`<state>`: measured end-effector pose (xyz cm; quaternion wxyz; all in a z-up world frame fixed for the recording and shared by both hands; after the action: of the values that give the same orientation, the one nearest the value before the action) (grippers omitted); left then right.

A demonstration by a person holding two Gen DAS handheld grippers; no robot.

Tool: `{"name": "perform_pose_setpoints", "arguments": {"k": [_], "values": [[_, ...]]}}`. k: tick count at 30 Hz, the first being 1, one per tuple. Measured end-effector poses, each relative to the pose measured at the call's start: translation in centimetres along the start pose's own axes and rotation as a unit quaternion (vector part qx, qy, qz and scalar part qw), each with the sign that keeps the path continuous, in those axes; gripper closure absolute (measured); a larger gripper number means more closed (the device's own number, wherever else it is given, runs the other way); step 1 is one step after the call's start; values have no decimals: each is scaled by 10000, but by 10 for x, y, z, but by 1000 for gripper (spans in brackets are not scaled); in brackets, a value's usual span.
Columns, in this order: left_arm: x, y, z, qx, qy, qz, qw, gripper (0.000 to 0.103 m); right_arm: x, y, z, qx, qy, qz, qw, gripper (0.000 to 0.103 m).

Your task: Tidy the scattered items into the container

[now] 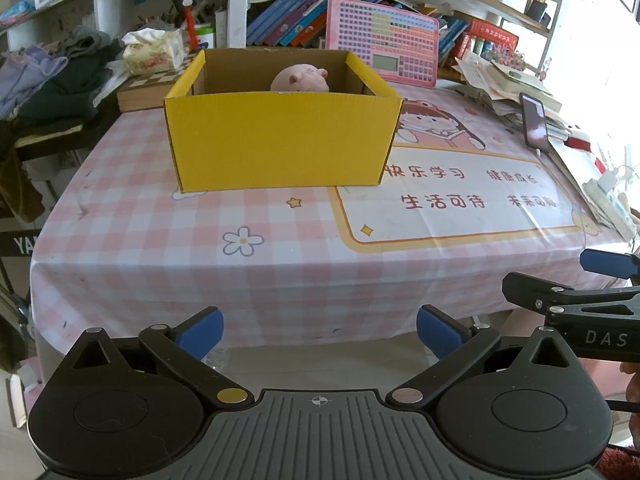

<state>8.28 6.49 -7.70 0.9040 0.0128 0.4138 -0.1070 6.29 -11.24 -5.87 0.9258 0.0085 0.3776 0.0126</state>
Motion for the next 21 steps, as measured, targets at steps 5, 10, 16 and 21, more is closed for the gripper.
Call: {"name": "perform_pose_setpoints", "arguments": {"k": [5,10,16,21], "values": [[-1,-3,0,21,-3,10,10000,0,-1,0,0,2,-15,2,10000,0],[-1,-6,1,64,-9,14,10000,0,-2,0,1,-23,-56,34,10000,0],[0,-6,1,59,-3,15,10000,0,-2,-4,0,8,-52,47,10000,0],[0,-6,2,57,-3,11,10000,0,-2,-5,1,12,-48,49,10000,0]]}}
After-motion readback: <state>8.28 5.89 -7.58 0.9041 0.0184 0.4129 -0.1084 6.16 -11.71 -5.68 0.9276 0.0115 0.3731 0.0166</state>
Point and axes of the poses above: each gripper's, at about its wrist camera, not at the fingertips, and x roughly the way its jaws point, y to its left, z to its top, the point moved 6 cm from there along x, roughly the way its jaws point, and after that the axes turned 4 degrees about x, right-handed, at the moved point
